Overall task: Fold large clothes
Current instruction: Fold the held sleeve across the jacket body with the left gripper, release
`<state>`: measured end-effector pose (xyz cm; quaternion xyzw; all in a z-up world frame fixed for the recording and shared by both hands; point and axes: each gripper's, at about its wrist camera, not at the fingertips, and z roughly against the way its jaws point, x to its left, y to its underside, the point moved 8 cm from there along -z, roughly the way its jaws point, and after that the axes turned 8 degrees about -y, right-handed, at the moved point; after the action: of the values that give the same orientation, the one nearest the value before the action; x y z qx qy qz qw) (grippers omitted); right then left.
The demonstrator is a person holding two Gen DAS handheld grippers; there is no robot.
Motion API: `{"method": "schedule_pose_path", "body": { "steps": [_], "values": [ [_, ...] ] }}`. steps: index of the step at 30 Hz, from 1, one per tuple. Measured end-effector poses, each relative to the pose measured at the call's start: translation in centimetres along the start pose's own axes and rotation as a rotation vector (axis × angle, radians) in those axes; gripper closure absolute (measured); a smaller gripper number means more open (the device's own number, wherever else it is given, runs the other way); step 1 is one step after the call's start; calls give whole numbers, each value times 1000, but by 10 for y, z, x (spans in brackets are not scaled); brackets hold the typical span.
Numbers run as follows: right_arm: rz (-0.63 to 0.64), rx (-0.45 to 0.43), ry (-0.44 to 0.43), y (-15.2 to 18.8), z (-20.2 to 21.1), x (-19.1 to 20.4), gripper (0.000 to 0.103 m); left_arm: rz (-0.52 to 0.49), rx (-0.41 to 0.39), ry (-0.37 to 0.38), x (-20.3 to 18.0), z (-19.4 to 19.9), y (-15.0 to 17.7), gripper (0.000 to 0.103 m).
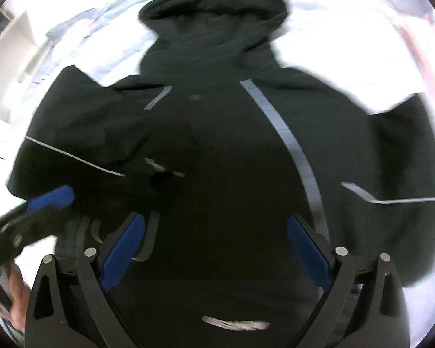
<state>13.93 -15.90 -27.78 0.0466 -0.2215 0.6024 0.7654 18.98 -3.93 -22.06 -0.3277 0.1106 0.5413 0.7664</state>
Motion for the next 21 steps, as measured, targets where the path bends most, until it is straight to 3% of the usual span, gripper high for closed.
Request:
{"method": "schedule_pose_path", "body": {
  "steps": [3,5,6,7,8,14,18,21],
  "values": [
    [-20,27,-37,-12,-33,14,13,24,-40,-83,21,22,-5,51],
    [-38,40,-9,-18,-53,15,16,49,-54,-113,34,32,-8,51],
    [-48,52,-3,-20,-65,17,29,67,-64,-124,41,36,-10,51],
    [-50,65,-29,-21,-71,19,60,86,-74,-135,48,41,-12,51],
    [-47,81,-71,-21,-78,26,67,98,-83,-144,54,45,-14,51],
    [168,-66,86,-26,-22,42,77,118,-157,-196,70,66,-36,51],
    [207,-175,241,-31,43,5,78,117,-171,-185,72,68,-49,51],
    [164,-190,345,-25,75,-45,78,131,-146,-153,73,51,-48,51]
  ]
}}
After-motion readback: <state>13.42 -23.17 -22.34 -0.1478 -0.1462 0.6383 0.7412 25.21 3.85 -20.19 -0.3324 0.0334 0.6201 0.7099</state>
